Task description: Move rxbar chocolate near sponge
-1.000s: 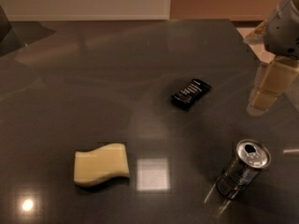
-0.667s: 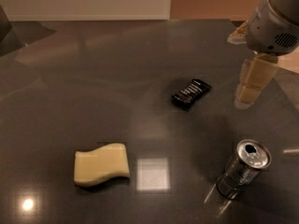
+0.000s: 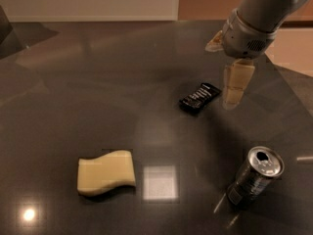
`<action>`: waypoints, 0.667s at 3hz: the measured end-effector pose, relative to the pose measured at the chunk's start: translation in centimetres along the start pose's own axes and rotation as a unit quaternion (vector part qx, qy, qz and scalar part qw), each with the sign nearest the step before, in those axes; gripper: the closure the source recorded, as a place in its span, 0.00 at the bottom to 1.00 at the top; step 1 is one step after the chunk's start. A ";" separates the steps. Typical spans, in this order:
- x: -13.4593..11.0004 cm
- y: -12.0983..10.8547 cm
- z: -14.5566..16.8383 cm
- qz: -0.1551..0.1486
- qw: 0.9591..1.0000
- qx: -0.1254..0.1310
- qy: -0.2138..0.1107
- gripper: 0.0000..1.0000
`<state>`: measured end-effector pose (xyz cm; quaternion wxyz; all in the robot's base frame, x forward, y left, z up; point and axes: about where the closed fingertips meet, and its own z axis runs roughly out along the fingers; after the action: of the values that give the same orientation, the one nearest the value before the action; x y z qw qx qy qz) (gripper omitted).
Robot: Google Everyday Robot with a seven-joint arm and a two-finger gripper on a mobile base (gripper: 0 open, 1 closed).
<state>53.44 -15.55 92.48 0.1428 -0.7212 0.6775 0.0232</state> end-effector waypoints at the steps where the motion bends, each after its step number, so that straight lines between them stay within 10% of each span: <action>1: -0.3 -1.2 2.7 -0.040 0.999 -0.030 0.000 0.00; 2: 0.4 -2.4 4.8 -0.051 0.997 -0.059 -0.009 0.00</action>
Offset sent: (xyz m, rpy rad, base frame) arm 0.0397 0.0001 -0.0646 -0.0074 0.1955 0.1772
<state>56.56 -14.69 88.21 0.1070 -0.7620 0.6356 0.0627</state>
